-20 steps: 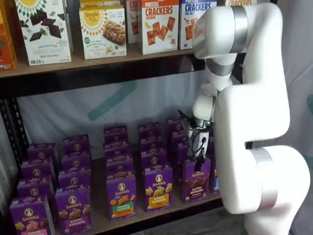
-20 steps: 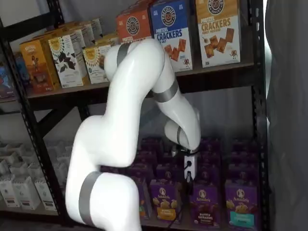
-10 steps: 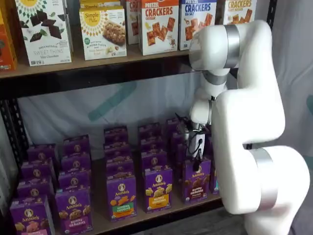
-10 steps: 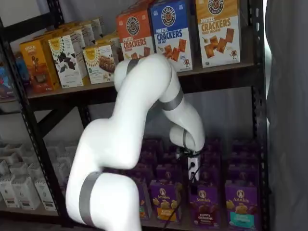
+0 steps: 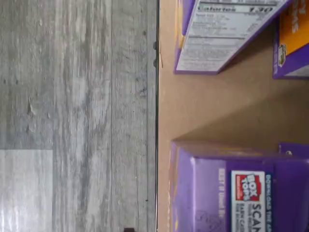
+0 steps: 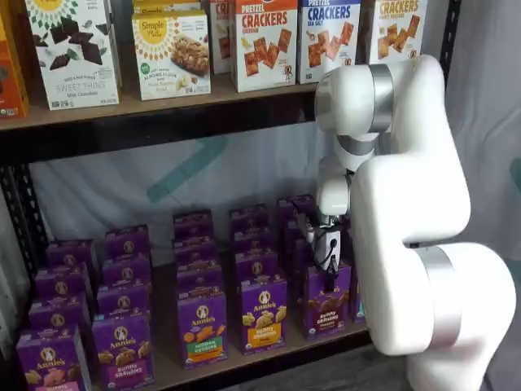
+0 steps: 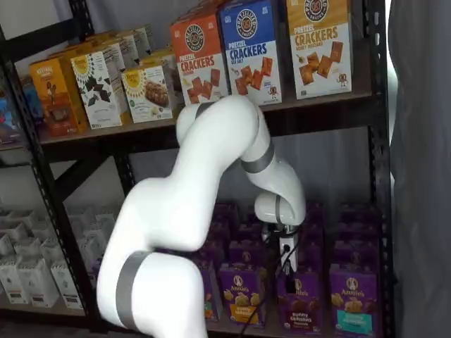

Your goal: Pick up the purple box with a brown patch in the center, on the bottom shelf, the fifth box from the left

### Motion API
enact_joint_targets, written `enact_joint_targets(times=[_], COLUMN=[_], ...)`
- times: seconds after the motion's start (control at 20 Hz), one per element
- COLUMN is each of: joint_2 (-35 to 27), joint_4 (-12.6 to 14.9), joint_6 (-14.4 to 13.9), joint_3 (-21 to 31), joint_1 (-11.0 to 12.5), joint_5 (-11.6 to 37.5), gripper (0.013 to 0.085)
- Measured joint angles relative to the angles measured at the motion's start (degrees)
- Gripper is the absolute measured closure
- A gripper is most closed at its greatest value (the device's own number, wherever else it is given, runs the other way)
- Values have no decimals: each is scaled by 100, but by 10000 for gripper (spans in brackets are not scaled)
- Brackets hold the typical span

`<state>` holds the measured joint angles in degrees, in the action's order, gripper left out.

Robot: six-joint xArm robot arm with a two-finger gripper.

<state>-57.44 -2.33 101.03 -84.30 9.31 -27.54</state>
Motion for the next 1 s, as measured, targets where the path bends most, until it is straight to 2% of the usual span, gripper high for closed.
enact_joint_targets(times=[0.3, 0.4, 0.45, 0.55, 0.7, 0.85, 1.0], joint_2=[-132, -147, -148, -150, -140, -121, -107], joint_4=[-142, -148, -156, -165, -143, -129, -97], joint_6=[157, 174, 183, 193, 175, 161, 131], joint_3=[-106, -119, -121, -122, -112, -73, -34], joint_1=[29, 40, 43, 46, 46, 44, 41], joint_5=[22, 15, 13, 5, -11, 14, 67], gripper=[130, 210, 210, 290, 330, 410, 410])
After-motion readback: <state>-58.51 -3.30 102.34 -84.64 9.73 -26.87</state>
